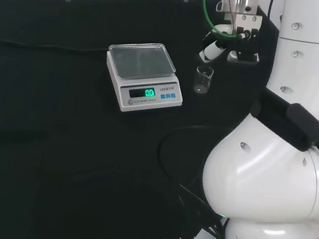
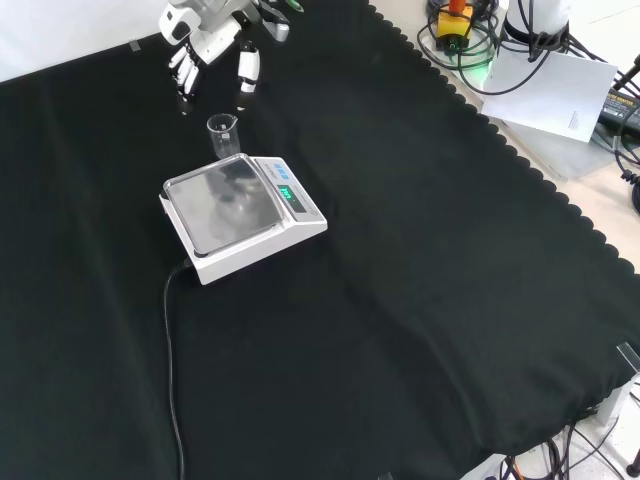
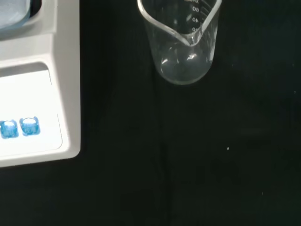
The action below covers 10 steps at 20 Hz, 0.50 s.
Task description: Pick up the beaker.
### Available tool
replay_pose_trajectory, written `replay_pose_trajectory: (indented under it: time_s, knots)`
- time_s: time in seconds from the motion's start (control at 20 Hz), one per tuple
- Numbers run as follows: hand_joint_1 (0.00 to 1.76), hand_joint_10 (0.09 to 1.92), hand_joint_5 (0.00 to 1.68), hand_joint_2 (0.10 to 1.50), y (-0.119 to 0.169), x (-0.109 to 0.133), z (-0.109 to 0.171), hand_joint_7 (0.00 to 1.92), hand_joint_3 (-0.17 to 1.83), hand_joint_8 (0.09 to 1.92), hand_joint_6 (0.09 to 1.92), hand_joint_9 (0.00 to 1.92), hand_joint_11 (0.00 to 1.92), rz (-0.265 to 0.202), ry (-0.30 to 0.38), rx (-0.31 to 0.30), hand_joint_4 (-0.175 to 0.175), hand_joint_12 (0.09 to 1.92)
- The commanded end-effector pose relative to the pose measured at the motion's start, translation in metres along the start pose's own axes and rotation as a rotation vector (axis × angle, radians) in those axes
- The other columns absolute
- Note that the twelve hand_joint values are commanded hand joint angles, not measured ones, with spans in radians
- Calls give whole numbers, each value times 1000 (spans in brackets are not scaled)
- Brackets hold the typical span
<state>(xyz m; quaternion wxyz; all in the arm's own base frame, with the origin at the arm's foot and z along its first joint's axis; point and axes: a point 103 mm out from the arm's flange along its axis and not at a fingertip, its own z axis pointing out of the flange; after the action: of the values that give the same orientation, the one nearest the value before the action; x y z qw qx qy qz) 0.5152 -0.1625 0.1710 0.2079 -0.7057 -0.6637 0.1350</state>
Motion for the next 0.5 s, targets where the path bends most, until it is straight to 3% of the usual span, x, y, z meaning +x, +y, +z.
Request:
replay_pose_trajectory:
  time_s: [0.05,0.25,0.5]
  knots:
    - [601,853,321,787,2,0,9,135,265,662,87,162,0,-15,6,136,-34,1376]
    - [523,676,160,695,3,3,18,7,188,420,87,9,0,-13,-37,171,-22,1289]
    - [561,788,185,723,4,0,26,0,169,495,87,0,0,-20,-13,158,-25,1287]
